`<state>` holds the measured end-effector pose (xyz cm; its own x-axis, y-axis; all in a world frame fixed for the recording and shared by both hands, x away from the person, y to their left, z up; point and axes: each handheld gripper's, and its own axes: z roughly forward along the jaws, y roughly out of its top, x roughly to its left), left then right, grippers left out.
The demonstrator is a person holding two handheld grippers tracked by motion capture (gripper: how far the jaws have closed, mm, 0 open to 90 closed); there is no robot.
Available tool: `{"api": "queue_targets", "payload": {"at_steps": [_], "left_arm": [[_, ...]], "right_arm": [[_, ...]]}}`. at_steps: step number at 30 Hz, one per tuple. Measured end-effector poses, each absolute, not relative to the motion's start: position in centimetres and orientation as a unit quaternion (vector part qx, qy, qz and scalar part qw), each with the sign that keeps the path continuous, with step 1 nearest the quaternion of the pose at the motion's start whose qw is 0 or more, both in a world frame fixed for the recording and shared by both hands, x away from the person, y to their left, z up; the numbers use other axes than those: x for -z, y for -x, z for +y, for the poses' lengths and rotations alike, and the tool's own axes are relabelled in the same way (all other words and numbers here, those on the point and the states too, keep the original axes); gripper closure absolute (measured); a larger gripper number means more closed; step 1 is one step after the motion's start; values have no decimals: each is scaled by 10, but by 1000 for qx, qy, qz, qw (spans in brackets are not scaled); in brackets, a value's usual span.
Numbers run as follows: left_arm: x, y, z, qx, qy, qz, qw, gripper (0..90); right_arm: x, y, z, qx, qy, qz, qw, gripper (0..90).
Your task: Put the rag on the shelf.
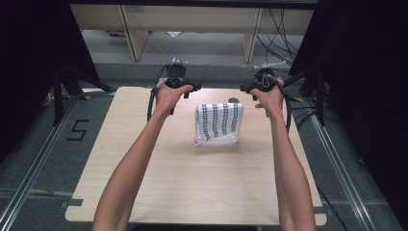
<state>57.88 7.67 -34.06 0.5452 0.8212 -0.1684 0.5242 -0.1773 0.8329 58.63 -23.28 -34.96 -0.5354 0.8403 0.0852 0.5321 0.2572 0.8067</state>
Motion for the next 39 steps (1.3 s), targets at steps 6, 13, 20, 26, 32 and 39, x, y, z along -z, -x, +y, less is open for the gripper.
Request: {"api": "queue_targets", "payload": {"at_steps": [6,13,20,26,32,39], "left_arm": [[341,-577,78,-158,-752,448,456,432],[341,-573,85,-154,-752,449,458,397],[350,-566,95,-142,-748,451,466,378],[355,-561,98,-139,-752,445,466,369],[357,-552,98,-148,-757,440,460,343],[355,-543,98,-148,-760,430,464,342]], "right_arm": [[348,-585,-233,-408,-449,773,185,653],[341,-579,-233,-418,-445,770,183,607],[336,-568,-238,-430,-443,766,182,580],[340,-559,-243,-430,-441,768,176,566],[345,-551,-246,-432,-434,770,179,543],[341,-541,-244,-440,-423,771,184,537]]}}
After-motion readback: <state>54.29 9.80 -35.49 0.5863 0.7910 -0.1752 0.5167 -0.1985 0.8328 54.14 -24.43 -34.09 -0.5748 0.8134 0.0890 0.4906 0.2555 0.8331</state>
